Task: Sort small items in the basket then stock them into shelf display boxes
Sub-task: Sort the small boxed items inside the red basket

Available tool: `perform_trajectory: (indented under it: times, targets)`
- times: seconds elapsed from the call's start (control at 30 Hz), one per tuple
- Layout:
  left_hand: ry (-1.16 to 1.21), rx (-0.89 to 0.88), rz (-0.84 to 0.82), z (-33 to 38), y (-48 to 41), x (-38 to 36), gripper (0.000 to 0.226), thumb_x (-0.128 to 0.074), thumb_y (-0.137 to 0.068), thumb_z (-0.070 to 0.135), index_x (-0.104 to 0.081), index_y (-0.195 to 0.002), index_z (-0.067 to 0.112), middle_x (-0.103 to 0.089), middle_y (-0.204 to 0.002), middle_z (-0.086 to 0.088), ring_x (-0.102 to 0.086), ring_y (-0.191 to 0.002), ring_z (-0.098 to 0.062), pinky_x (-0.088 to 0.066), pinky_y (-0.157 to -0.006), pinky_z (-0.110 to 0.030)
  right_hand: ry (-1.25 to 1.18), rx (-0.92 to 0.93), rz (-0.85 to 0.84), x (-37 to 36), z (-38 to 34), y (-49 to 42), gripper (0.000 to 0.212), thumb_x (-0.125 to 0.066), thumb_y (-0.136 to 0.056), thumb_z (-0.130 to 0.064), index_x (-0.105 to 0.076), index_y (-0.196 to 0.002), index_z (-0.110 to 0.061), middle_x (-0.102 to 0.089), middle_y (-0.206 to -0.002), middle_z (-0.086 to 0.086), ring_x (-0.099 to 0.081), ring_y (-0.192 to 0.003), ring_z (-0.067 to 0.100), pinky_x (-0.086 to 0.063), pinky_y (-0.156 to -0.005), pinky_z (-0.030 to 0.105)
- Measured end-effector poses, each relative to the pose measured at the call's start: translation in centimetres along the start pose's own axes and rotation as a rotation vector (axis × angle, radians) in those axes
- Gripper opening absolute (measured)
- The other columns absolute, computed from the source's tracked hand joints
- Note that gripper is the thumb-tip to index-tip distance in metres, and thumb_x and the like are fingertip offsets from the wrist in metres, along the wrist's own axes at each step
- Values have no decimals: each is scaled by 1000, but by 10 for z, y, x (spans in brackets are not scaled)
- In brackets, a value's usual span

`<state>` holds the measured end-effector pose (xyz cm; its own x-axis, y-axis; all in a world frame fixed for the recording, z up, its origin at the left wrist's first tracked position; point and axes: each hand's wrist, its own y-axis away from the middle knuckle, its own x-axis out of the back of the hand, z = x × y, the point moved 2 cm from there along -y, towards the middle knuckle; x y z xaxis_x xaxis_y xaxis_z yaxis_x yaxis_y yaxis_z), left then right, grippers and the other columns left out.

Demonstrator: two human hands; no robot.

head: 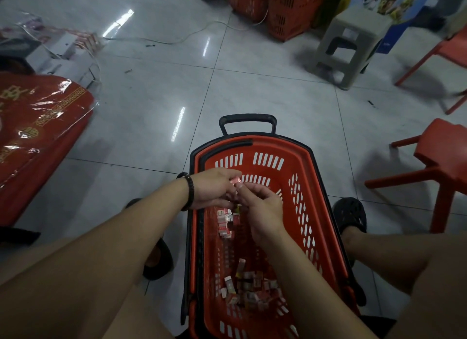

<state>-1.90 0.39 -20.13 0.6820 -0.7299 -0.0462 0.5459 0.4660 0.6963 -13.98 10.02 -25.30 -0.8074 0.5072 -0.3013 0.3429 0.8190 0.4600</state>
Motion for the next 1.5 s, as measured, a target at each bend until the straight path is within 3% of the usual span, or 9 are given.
perform_trajectory:
  times: [0.2,0.47,0.6,0.67,0.77,0.87,1.03,1.2,1.5]
  targets:
    - [-161,-58,59,1,-1,4,74,-55,-101,-6,-28,-164,22,-36,-166,-8,-63,-119,-18,-62,-91,-31,-131,-149,-37,-5,6,-1,35,-79,-94,-15,-72,-127,-6,-79,-113,16,-79,-98,27,-61,-72,31]
    - [-655,-122,209,2,-2,13,76,-67,-102,23,-24,-165,26,-45,-161,-7,-55,-138,-26,-53,-105,-36,-270,-282,-5,-8,9,-22,39,-79,-90,-4,-70,-128,-9,-79,-114,17,-79,-94,28,-63,-91,45]
    - [-1036,-247,548,19,13,30,29,-60,-104,34,-60,-132,28,-63,-130,-3,-61,-118,-24,-59,-97,-43,-75,-326,111,7,30,-54,40,-85,-85,-7,-72,-123,-3,-80,-103,13,-78,-74,18,-62,-68,38]
    - [-1113,-188,614,21,19,36,18,-57,-104,38,-61,-115,25,-63,-113,-2,-62,-103,-23,-61,-88,-45,41,-389,188,15,49,-67,39,-88,-80,-9,-74,-115,-3,-80,-104,15,-81,-79,27,-66,-70,45]
    - [-1204,24,480,13,21,39,25,-57,-104,43,-56,-117,22,-60,-101,-2,-62,-96,-23,-59,-87,-41,198,-452,197,20,78,-80,36,-91,-77,-11,-73,-106,-3,-80,-105,17,-80,-87,35,-66,-81,55]
    - [-1189,142,370,0,18,38,32,-58,-104,44,-54,-120,17,-57,-97,-1,-61,-92,-20,-55,-79,-35,290,-439,219,14,101,-93,23,-85,-85,-10,-71,-101,-2,-79,-97,16,-78,-81,32,-66,-67,42]
    - [-1157,160,424,-13,10,31,61,-60,-101,51,-38,-149,20,-48,-136,-12,-58,-114,-28,-57,-95,-45,417,-371,237,-3,129,-118,11,-82,-88,-20,-81,-90,-10,-81,-87,8,-78,-76,24,-62,-68,36]
    - [-1140,165,400,-9,7,35,63,-58,-101,54,-40,-150,18,-50,-138,-14,-59,-116,-30,-56,-99,-46,767,-256,161,1,145,-125,24,-81,-87,-49,-80,-88,-26,-79,-82,-8,-77,-79,9,-66,-83,41]
    - [-1161,138,389,-10,11,36,61,-56,-103,54,-41,-149,17,-50,-136,-14,-60,-114,-30,-57,-96,-45,910,-243,30,6,135,-135,36,-71,-96,-51,-81,-91,-17,-80,-84,3,-78,-77,23,-67,-78,45]
